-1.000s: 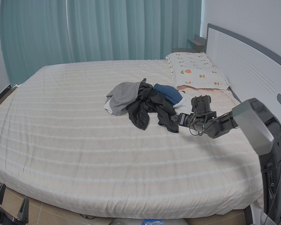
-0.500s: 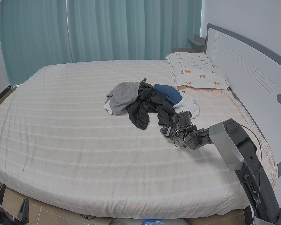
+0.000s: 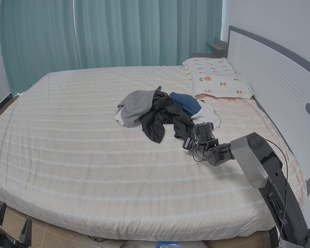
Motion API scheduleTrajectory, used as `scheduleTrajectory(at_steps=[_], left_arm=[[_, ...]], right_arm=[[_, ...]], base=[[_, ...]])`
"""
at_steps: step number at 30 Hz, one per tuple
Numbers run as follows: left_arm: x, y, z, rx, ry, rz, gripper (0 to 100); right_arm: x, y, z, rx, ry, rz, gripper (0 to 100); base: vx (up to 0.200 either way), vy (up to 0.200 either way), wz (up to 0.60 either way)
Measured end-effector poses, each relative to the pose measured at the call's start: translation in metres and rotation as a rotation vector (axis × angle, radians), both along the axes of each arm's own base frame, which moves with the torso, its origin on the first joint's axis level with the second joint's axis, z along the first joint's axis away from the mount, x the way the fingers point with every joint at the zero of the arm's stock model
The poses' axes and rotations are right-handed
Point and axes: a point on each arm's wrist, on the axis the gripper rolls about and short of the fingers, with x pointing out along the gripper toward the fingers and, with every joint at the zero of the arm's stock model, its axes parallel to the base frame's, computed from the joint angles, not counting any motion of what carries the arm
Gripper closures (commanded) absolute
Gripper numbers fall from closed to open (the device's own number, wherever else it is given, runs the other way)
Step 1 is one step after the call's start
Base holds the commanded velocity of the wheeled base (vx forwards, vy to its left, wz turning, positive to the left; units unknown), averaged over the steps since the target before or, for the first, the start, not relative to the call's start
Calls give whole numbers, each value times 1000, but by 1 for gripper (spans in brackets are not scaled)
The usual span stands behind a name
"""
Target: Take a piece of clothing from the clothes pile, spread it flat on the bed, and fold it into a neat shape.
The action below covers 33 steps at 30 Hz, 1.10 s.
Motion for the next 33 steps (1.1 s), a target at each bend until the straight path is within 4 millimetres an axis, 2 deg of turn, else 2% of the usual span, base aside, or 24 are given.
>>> scheduleTrajectory(at_steps=[9, 20, 26, 33], left_arm=[[0, 0, 0, 0, 0, 1, 0], [0, 0, 0, 0, 0, 1, 0], [0, 0, 0, 0, 0, 1, 0], [0, 0, 0, 0, 0, 1, 0]], right_arm=[[-2, -4, 11, 70, 13, -44, 100], [-41, -18, 10, 59, 175, -4, 100], [-77, -30, 14, 55, 291, 45, 100], [-142, -51, 33, 46, 421, 166, 100]], base=[[0, 0, 0], [0, 0, 0], [0, 0, 0], [0, 0, 0]])
